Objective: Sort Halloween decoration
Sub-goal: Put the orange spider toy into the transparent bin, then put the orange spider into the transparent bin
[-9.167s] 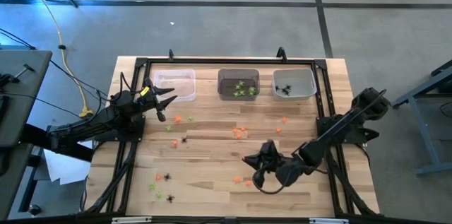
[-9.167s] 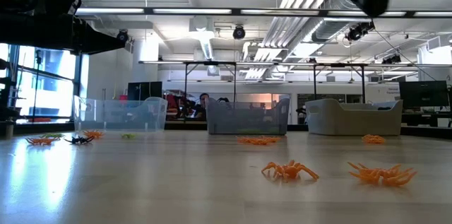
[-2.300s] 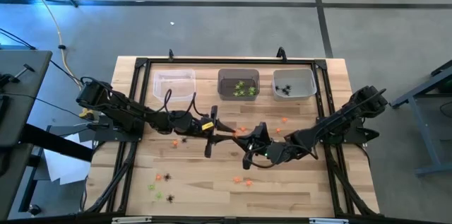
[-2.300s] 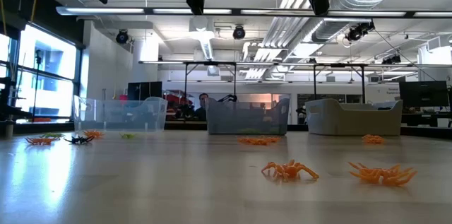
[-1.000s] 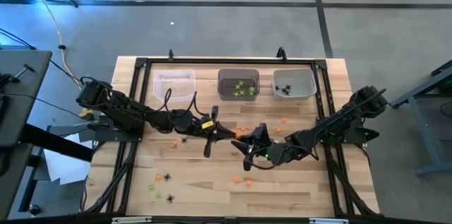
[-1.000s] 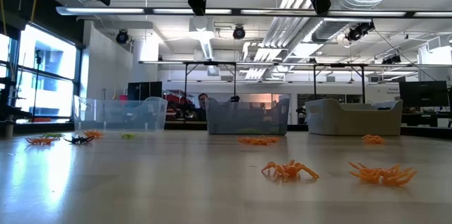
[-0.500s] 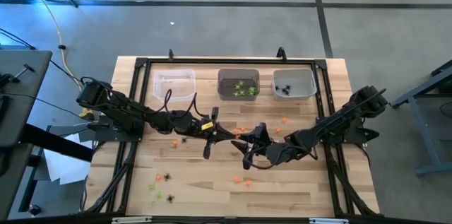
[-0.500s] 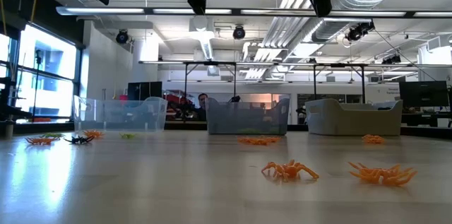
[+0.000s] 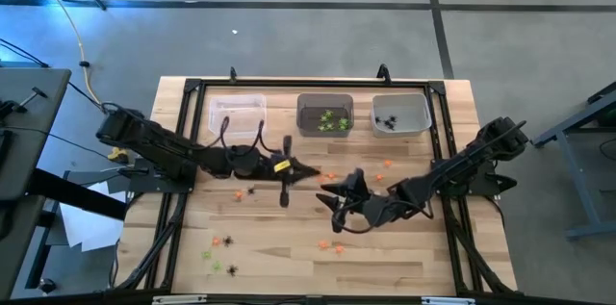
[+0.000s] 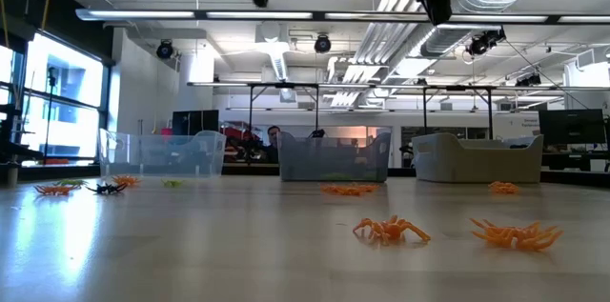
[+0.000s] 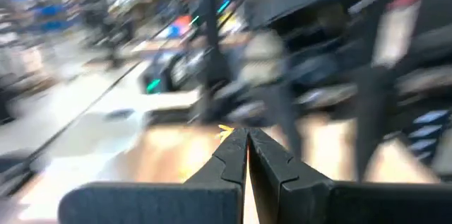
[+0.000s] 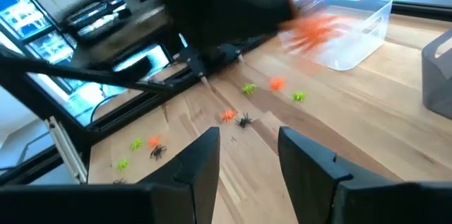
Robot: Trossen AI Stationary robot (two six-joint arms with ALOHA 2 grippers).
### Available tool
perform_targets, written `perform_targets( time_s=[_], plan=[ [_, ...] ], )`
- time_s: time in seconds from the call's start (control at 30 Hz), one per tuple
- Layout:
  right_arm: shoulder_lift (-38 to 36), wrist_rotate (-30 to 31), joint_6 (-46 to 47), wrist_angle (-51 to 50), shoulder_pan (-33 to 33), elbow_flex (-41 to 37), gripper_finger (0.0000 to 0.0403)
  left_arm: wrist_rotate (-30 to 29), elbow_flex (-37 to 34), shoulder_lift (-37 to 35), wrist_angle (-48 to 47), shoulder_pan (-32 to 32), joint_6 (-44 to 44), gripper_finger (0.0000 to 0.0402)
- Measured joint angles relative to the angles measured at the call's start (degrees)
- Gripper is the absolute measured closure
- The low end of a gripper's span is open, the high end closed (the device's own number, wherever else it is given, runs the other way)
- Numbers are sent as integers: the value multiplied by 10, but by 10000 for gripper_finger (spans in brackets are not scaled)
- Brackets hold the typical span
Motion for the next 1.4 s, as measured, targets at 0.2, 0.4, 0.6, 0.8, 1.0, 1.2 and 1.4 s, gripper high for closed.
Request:
perform_targets(
  time_s=[0.2,0.4,0.6,0.8,1.0,1.2,1.4],
  plan=[
    [0,0,43,-40,13,0,263,-105,0,-121,-253,36,18,401],
    [0,0,74,-82,16,0,263,-148,0,-248,-503,122,-12,401],
    [0,0,74,-83,16,0,263,-125,-3,-316,-626,257,-40,401],
    [0,0,74,-83,16,0,263,-19,-76,-317,-618,385,-75,401],
    [0,0,75,-83,16,0,263,-8,-154,-296,-528,471,-98,401],
    [0,-1,85,-83,16,0,263,41,-174,-291,-489,498,-113,400],
    [0,-1,86,-84,16,0,263,33,-174,-292,-475,498,-108,372]
  ],
)
